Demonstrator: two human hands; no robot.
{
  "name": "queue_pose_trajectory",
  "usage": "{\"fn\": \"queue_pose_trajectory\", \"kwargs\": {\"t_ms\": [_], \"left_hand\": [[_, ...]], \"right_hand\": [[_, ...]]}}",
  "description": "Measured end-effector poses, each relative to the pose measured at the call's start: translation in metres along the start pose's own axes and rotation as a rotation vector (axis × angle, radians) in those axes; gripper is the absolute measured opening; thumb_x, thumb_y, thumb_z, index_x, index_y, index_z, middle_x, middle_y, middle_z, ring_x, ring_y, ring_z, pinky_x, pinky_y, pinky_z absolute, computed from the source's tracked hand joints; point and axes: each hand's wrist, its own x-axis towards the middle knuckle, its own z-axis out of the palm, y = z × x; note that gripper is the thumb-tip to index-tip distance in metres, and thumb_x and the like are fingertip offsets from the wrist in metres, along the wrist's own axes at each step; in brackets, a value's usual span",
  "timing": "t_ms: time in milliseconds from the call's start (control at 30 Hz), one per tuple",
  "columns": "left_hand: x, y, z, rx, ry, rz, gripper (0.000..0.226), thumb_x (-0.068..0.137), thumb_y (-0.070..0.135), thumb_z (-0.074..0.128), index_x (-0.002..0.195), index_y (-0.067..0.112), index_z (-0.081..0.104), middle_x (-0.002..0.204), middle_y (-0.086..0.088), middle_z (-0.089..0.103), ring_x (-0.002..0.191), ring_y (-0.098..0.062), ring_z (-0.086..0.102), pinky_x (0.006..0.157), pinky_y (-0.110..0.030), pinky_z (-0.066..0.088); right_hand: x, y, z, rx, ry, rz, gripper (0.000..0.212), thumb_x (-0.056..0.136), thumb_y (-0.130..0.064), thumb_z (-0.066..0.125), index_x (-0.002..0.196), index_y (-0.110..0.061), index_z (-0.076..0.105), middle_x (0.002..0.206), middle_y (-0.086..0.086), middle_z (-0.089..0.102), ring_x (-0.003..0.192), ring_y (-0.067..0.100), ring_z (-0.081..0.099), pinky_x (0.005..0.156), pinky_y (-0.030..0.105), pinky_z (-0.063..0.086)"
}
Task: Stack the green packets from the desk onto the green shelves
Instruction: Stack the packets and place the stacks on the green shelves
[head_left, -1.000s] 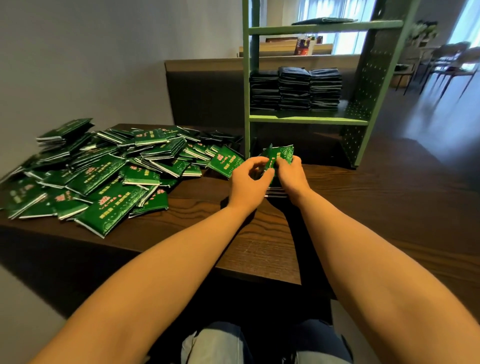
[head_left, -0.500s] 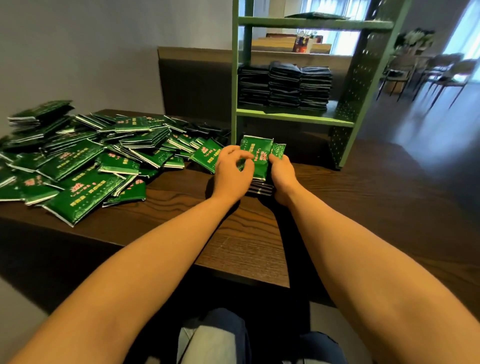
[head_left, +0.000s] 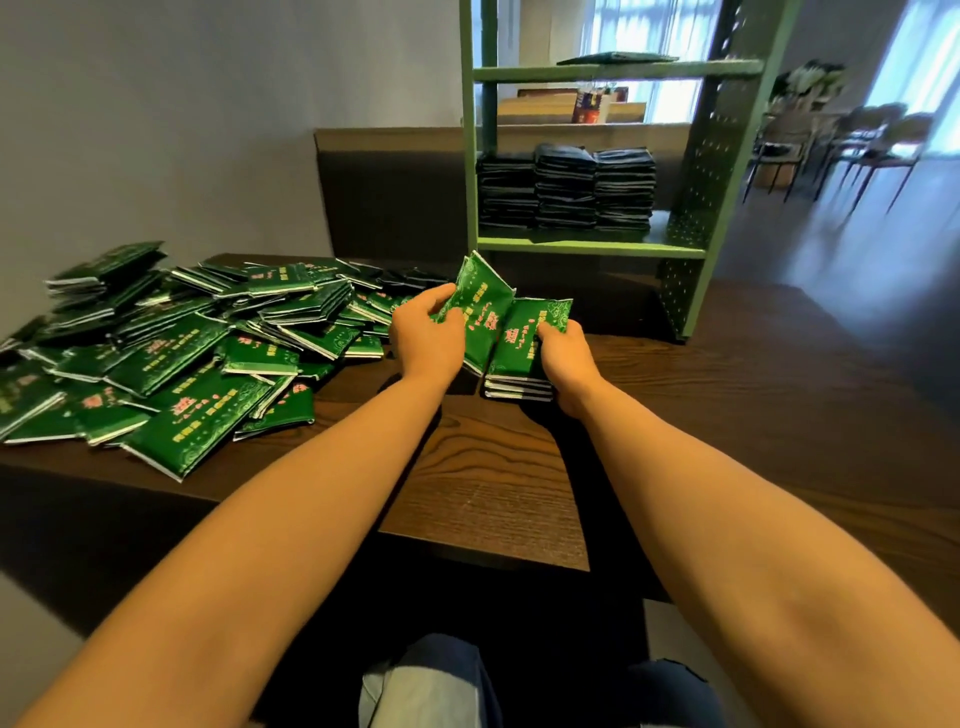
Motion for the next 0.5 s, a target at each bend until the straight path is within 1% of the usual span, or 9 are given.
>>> {"fn": "queue_pose_trajectory", "kwargs": {"t_ms": [67, 167, 200, 267, 333, 367, 400, 433, 500], "left_hand": [[-0.002, 0.003, -0.003, 0.060, 0.003, 0.077, 0.031, 0.087, 0.004, 0.063, 0.115, 0.013, 0.074, 0.112, -0.003, 0.072, 0.106, -0.017, 0.065, 0.094, -0.028, 0.051], [-0.009, 0.006, 0.000, 0.107, -0.135, 0.157, 0.029, 0.085, 0.010, 0.067, 0.113, 0.014, 0.075, 0.111, -0.002, 0.073, 0.105, -0.018, 0.066, 0.100, -0.036, 0.049], [-0.015, 0.007, 0.001, 0.113, -0.203, 0.184, 0.029, 0.084, 0.012, 0.069, 0.113, 0.014, 0.075, 0.111, -0.002, 0.073, 0.104, -0.017, 0.066, 0.103, -0.033, 0.047], [-0.028, 0.010, 0.003, 0.152, -0.344, 0.228, 0.029, 0.085, 0.014, 0.070, 0.113, 0.013, 0.074, 0.109, -0.001, 0.073, 0.103, -0.014, 0.066, 0.100, -0.015, 0.043], [-0.036, 0.009, 0.005, 0.171, -0.408, 0.253, 0.026, 0.084, 0.014, 0.068, 0.109, 0.012, 0.074, 0.103, 0.001, 0.073, 0.097, -0.013, 0.066, 0.092, -0.021, 0.049], [-0.038, 0.008, 0.006, 0.152, -0.409, 0.251, 0.021, 0.084, 0.013, 0.066, 0.103, 0.011, 0.073, 0.098, 0.001, 0.071, 0.093, -0.013, 0.064, 0.086, -0.024, 0.051], [-0.038, 0.008, 0.006, 0.111, -0.390, 0.243, 0.015, 0.083, 0.013, 0.065, 0.096, 0.010, 0.071, 0.092, 0.001, 0.069, 0.088, -0.013, 0.063, 0.080, -0.025, 0.051], [-0.037, 0.006, 0.006, 0.064, -0.351, 0.228, 0.012, 0.081, 0.015, 0.062, 0.089, 0.010, 0.068, 0.087, 0.000, 0.067, 0.083, -0.013, 0.062, 0.075, -0.025, 0.050], [-0.032, -0.001, 0.005, 0.002, -0.250, 0.194, 0.015, 0.077, 0.022, 0.057, 0.083, 0.010, 0.064, 0.083, -0.001, 0.065, 0.077, -0.008, 0.058, 0.070, -0.022, 0.047]], "right_hand": [[-0.001, -0.003, 0.006, -0.011, -0.019, 0.018, 0.021, 0.108, -0.020, 0.045, 0.126, -0.011, 0.048, 0.127, 0.014, 0.066, 0.112, 0.030, 0.068, 0.098, 0.048, 0.057], [-0.010, -0.012, 0.015, 0.066, -0.081, 0.053, 0.038, 0.111, -0.027, 0.039, 0.140, -0.004, 0.050, 0.124, 0.012, 0.068, 0.104, 0.025, 0.070, 0.077, 0.034, 0.059], [-0.012, -0.013, 0.017, 0.096, -0.086, 0.081, 0.044, 0.112, -0.035, 0.037, 0.143, -0.006, 0.049, 0.125, 0.009, 0.065, 0.107, 0.022, 0.068, 0.080, 0.035, 0.057], [-0.012, -0.014, 0.020, 0.132, -0.101, 0.135, 0.067, 0.105, -0.061, 0.035, 0.147, -0.011, 0.050, 0.135, 0.008, 0.061, 0.122, 0.025, 0.062, 0.101, 0.043, 0.052], [0.016, 0.006, 0.017, 0.149, -0.133, 0.147, 0.098, 0.081, -0.089, 0.046, 0.148, -0.017, 0.053, 0.140, 0.012, 0.062, 0.125, 0.032, 0.062, 0.109, 0.052, 0.049], [0.034, 0.020, 0.013, 0.126, -0.133, 0.164, 0.115, 0.064, -0.096, 0.056, 0.149, -0.019, 0.050, 0.143, 0.014, 0.060, 0.126, 0.034, 0.062, 0.108, 0.056, 0.049], [0.044, 0.026, 0.009, 0.118, -0.136, 0.182, 0.120, 0.057, -0.091, 0.068, 0.151, -0.019, 0.046, 0.143, 0.015, 0.059, 0.124, 0.036, 0.063, 0.104, 0.058, 0.050], [0.042, 0.025, 0.007, 0.112, -0.118, 0.176, 0.109, 0.063, -0.074, 0.078, 0.148, -0.015, 0.046, 0.138, 0.017, 0.062, 0.118, 0.037, 0.067, 0.097, 0.058, 0.055], [0.016, 0.008, 0.009, 0.109, -0.090, 0.125, 0.068, 0.081, -0.033, 0.075, 0.139, -0.008, 0.050, 0.123, 0.018, 0.069, 0.102, 0.035, 0.074, 0.082, 0.051, 0.062]]}}
